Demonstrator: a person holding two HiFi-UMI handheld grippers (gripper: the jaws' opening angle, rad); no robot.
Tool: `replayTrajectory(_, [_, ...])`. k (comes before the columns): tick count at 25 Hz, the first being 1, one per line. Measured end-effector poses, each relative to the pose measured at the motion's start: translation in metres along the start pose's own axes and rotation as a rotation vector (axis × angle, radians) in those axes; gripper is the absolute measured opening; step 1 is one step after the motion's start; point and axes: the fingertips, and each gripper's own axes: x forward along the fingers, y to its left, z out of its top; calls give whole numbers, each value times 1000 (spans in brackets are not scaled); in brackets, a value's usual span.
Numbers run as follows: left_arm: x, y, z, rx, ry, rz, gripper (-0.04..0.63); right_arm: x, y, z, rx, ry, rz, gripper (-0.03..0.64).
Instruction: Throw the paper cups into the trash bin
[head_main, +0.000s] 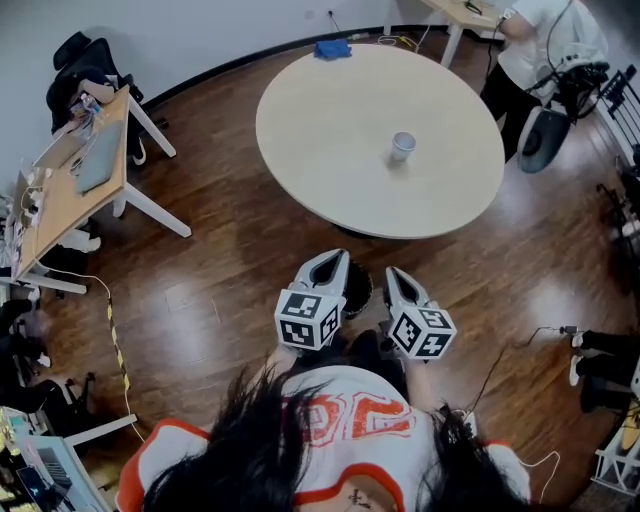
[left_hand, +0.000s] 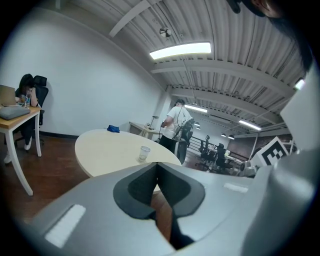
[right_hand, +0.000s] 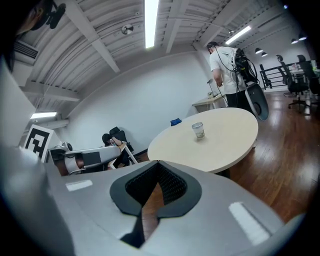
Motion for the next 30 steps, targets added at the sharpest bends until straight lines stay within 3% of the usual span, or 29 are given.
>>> replayTrajectory(10, [28, -5, 4, -2, 20, -34, 0, 8, -15, 17, -21, -5, -22, 2])
replayTrajectory(21, [77, -7, 31, -18, -23, 18, 0, 43, -55, 65, -107, 21, 22, 2])
replayTrajectory(30, [116, -1, 41, -13, -22, 60, 0, 82, -74, 77, -199, 82, 80, 2])
